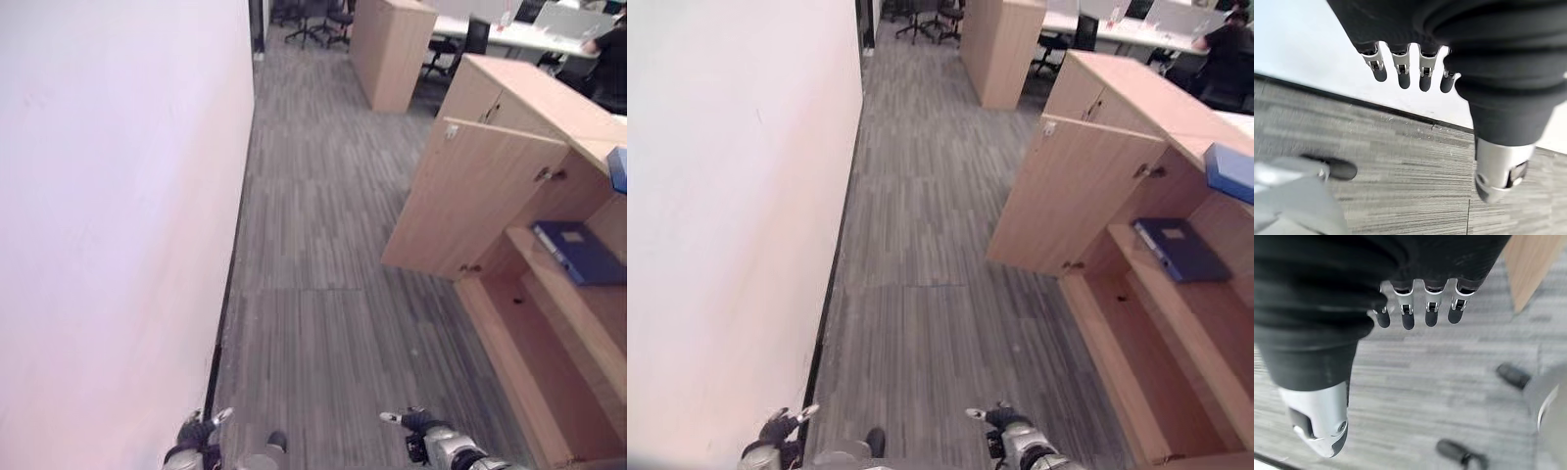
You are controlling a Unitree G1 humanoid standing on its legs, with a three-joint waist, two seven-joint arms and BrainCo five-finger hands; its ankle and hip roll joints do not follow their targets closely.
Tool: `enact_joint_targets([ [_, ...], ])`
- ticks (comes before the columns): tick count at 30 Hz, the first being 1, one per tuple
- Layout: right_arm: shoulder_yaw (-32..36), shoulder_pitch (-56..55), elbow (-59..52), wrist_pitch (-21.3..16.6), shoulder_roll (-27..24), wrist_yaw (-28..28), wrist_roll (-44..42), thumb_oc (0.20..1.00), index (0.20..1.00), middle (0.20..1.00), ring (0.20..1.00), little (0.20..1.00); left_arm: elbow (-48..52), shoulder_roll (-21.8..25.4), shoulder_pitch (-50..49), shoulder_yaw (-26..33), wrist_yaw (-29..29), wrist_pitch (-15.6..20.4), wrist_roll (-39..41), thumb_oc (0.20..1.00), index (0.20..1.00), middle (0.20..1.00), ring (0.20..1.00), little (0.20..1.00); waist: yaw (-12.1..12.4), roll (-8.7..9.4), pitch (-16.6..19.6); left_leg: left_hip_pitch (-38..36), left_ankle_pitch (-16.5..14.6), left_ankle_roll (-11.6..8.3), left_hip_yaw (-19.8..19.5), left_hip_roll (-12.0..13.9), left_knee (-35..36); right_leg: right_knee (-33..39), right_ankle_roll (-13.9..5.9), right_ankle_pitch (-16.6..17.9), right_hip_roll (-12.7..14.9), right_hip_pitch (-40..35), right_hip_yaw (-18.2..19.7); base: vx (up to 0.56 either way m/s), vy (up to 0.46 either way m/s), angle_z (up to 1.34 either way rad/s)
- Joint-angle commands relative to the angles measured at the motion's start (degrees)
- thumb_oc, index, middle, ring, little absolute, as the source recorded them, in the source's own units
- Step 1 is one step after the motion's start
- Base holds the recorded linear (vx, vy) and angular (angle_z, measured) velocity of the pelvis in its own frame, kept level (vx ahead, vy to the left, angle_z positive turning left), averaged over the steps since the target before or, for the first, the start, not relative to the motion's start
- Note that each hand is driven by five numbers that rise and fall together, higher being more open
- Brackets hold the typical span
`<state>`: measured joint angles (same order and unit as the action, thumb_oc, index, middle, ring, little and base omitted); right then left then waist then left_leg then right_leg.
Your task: Put the empty folder in the office cabinet
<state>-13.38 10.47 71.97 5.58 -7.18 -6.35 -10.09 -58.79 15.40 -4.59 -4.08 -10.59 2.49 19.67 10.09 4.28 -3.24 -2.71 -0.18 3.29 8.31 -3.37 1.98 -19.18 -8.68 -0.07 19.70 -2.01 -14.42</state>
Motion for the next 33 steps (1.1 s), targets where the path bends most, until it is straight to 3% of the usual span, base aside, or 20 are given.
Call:
enact_joint_targets([
  [1, 1.09, 7.52, -1.52, -0.44, -3.77, -0.18, -0.89, 1.0, 1.0, 1.0, 1.0, 1.0, 3.73, 1.0, 1.94, -1.32, -0.08, 1.03, -1.29, 1.0, 1.0, 1.0, 1.0, 1.0, 2.89, 0.73, -3.15, 4.95, -1.01, -1.23, -4.57, 1.25, -2.67, -1.66, -0.37, 1.26, -1.63, -4.73, -2.9, 0.29, 0.383, -0.08],
  [2, 1.13, 6.92, -1.97, -0.26, -3.79, 0.03, -0.77, 1.0, 1.0, 1.0, 1.0, 1.0, 3.77, 1.57, 1.58, -1.02, 0.21, 0.47, -1.61, 1.0, 1.0, 1.0, 1.0, 1.0, 2.47, 0.62, -3.58, 3.64, -2.75, 0.43, -4.01, -0.18, -3.38, -7.96, 0.17, 5.01, 0.67, -3.26, -3.79, 0.32, 0.357, 0.27],
  [3, 1.05, 6.57, -2.11, -0.3, -3.52, 0.09, -0.67, 1.0, 1.0, 1.0, 1.0, 1.0, 3.39, 1.96, 1.6, -0.83, 0.38, 0.25, -1.7, 1.0, 1.0, 1.0, 1.0, 1.0, 2.39, 0.72, -4.06, 2.28, -4.58, 0.7, -3.75, -0.75, -3.92, -11.09, -0.39, 5.12, 1.82, -2.73, -4.21, 0.36, 0.398, 0.18],
  [4, 1.15, 6.21, -2.08, -0.1, -3.41, 0.28, -0.4, 1.0, 1.0, 1.0, 1.0, 1.0, 3.04, 2.27, 1.19, -0.28, 0.39, -0.1, -1.6, 1.0, 1.0, 1.0, 1.0, 1.0, 2.37, 0.12, -4.59, 0.65, -5.99, 1.48, -2.69, -0.67, -4.39, -13.38, -0.13, 5.54, 3.58, -1.23, -7.8, 0.3, 0.259, 0.11],
  [5, 1.25, 6.37, -2.0, 0.05, -3.42, 0.48, -0.1, 1.0, 1.0, 1.0, 1.0, 1.0, 2.61, 2.3, 1.14, -0.01, 0.38, -0.19, -1.72, 1.0, 1.0, 1.0, 1.0, 1.0, 2.16, -0.67, -5.55, -1.16, -6.7, 1.41, -1.9, 0.04, -3.8, -12.22, 0.02, 4.09, 3.36, 0.95, -10.95, 0.27, 0.2, -0.09],
  [6, 1.47, 6.8, -2.29, 0.22, -3.46, 0.49, 0.05, 1.0, 1.0, 1.0, 1.0, 1.0, 2.2, 2.1, 1.46, 0.15, 0.29, -0.25, -1.23, 1.0, 1.0, 1.0, 1.0, 1.0, 1.69, -1.56, -6.54, -2.62, -6.76, 0.85, -1.23, 0.76, -2.81, -7.38, -0.35, 3.91, 2.05, 3.52, -14.55, 0.17, 0.045, -0.09],
  [8, 1.59, 6.89, -2.48, 0.25, -3.66, 0.42, -0.03, 1.0, 1.0, 1.0, 1.0, 1.0, 2.33, 1.97, 1.33, 0.24, 0.26, -0.34, -1.29, 1.0, 1.0, 1.0, 1.0, 1.0, 1.43, -1.74, -6.79, -3.14, -6.79, 0.59, -1.02, 0.9, -2.31, -3.64, -0.84, 4.48, 1.27, 3.93, -15.93, 0.1, -0.036, -0.38],
  [9, 1.55, 7.29, -2.77, 0.19, -3.81, 0.31, -0.24, 1.0, 1.0, 1.0, 1.0, 1.0, 1.8, 1.54, 1.28, 0.05, 0.33, -0.21, -1.44, 1.0, 1.0, 1.0, 1.0, 1.0, 0.73, -1.72, -7.39, -4.26, -6.86, -0.24, -0.59, 1.07, -1.65, 4.36, -1.54, 6.38, -0.71, 5.85, -16.8, 0.12, -0.091, -0.38],
  [12, 1.64, 7.77, -3.7, 0.28, -4.12, 0.07, -0.63, 1.0, 1.0, 1.0, 1.0, 1.0, 1.8, 1.42, 1.37, 0.29, 0.56, -0.06, -2.2, 1.0, 1.0, 1.0, 1.0, 1.0, -0.15, -1.29, -8.17, -5.86, -7.23, -1.55, -0.18, 1.7, -0.89, 14.57, -3.26, 10.78, -3.07, 7.64, -16.31, 0.16, -0.133, -0.04],
  [15, 1.61, 7.93, -3.96, 0.38, -4.26, 0.13, -0.42, 1.0, 1.0, 1.0, 1.0, 1.0, 2.05, 1.59, 1.94, 0.69, 0.56, 0.3, -2.59, 1.0, 1.0, 1.0, 1.0, 1.0, -0.64, -0.72, -8.41, -6.99, -8.28, -2.29, -0.15, 1.98, -0.97, 19.41, -4.43, 13.69, -3.71, 8.07, -14.98, 0.17, -0.135, 0.28],
  [20, 1.84, 7.1, -2.85, 0.51, -4.41, 0.12, -0.38, 1.0, 1.0, 1.0, 1.0, 1.0, 1.53, 1.05, 2.13, 0.64, 0.59, -0.17, -3.47, 1.0, 1.0, 1.0, 1.0, 1.0, -0.71, 0.33, -6.46, -9.48, -10.1, -2.73, 0.72, 2.03, 0.16, 19.88, -3.66, 12.5, -3.92, 6.02, -17.72, 0.26, -0.164, -0.37],
  [21, 2.31, 6.09, -2.75, 0.29, -4.87, -0.14, -0.79, 1.0, 1.0, 1.0, 1.0, 1.0, 0.81, 0.86, 2.53, 0.23, 0.56, -0.37, -3.41, 1.0, 1.0, 1.0, 1.0, 1.0, -2.17, 0.26, -5.73, -10.57, -11.62, -3.86, 0.76, 4.6, -0.77, 16.97, -2.36, 9.8, -4.71, 7.0, -17.49, 0.27, -0.212, -0.02],
  [22, 2.31, 6.06, -2.77, 0.29, -4.89, -0.14, -0.79, 1.0, 1.0, 1.0, 1.0, 1.0, 0.79, 0.85, 2.52, 0.22, 0.56, -0.36, -3.4, 1.0, 1.0, 1.0, 1.0, 1.0, -2.19, 0.22, -5.68, -10.49, -11.7, -3.92, 0.74, 4.68, -0.87, 16.86, -2.3, 9.66, -4.74, 7.05, -17.53, 0.36, -0.305, 0.13],
  [25, 2.52, 4.5, -2.95, -0.26, -5.19, -0.66, -1.58, 1.0, 1.0, 1.0, 1.0, 1.0, 0.21, 0.57, 3.26, -0.78, 0.63, -0.5, -3.7, 1.0, 1.0, 1.0, 1.0, 1.0, -4.27, 0.34, -4.82, -10.54, -13.15, -6.31, 1.83, 8.6, -4.31, 16.19, -0.57, 6.29, -6.97, 6.57, -18.24, 0.22, -0.266, 0.04],
  [27, 2.26, 3.82, -2.63, -0.69, -5.42, -1.0, -1.95, 1.0, 1.0, 1.0, 1.0, 1.0, 0.23, 0.35, 3.73, -0.91, 0.53, -0.34, -3.26, 1.0, 1.0, 1.0, 1.0, 1.0, -5.01, 0.6, -4.51, -8.9, -11.7, -8.34, 2.73, 11.19, -10.28, 16.78, 0.86, 4.43, -9.26, 5.2, -18.34, 0.17, -0.268, -0.02],
  [28, 2.26, 3.81, -2.63, -0.69, -5.42, -1.0, -1.95, 1.0, 1.0, 1.0, 1.0, 1.0, 0.23, 0.35, 3.73, -0.91, 0.53, -0.34, -3.26, 1.0, 1.0, 1.0, 1.0, 1.0, -5.02, 0.59, -4.5, -8.86, -11.72, -8.34, 2.72, 11.21, -10.32, 16.79, 0.87, 4.43, -9.27, 5.21, -18.35, 0.17, -0.348, -0.06],
  [29, 1.96, 3.16, -2.54, -0.89, -5.57, -1.28, -2.49, 1.0, 1.0, 1.0, 1.0, 1.0, 0.58, 0.29, 3.87, -0.97, 0.51, -0.22, -2.74, 1.0, 1.0, 1.0, 1.0, 1.0, -5.33, 1.13, -4.54, -6.67, -8.03, -9.94, 3.55, 14.15, -18.68, 17.32, 2.86, 2.47, -11.79, 3.63, -17.84, 0.12, -0.242, -0.17],
  [30, 1.96, 3.16, -2.55, -0.89, -5.57, -1.28, -2.49, 1.0, 1.0, 1.0, 1.0, 1.0, 0.58, 0.28, 3.87, -0.97, 0.51, -0.22, -2.74, 1.0, 1.0, 1.0, 1.0, 1.0, -5.34, 1.11, -4.52, -6.62, -8.06, -9.95, 3.54, 14.18, -18.74, 17.33, 2.87, 2.47, -11.81, 3.64, -17.85, 0.25, -0.471, -0.16],
  [31, 1.9, 2.68, -2.37, -0.99, -5.96, -1.52, -2.61, 1.0, 1.0, 1.0, 1.0, 1.0, 1.2, 0.24, 3.82, -0.79, 0.56, -0.17, -2.23, 1.0, 1.0, 1.0, 1.0, 1.0, -5.03, 1.78, -5.04, -4.32, -3.63, -10.34, 3.75, 16.36, -28.44, 18.0, 5.03, 0.5, -14.14, 1.54, -17.23, 0.18, -0.34, -0.19],
  [33, 2.35, 2.34, -1.58, -0.85, -6.45, -1.85, -2.78, 1.0, 1.0, 1.0, 1.0, 1.0, 1.05, 0.01, 3.97, -0.69, 0.47, -0.21, -1.85, 1.0, 1.0, 1.0, 1.0, 1.0, -4.6, 1.84, -5.61, -2.11, 0.88, -10.58, 3.98, 18.58, -34.98, 19.17, 6.88, -1.57, -16.63, -0.68, -16.31, 0.15, -0.304, -0.44],
])
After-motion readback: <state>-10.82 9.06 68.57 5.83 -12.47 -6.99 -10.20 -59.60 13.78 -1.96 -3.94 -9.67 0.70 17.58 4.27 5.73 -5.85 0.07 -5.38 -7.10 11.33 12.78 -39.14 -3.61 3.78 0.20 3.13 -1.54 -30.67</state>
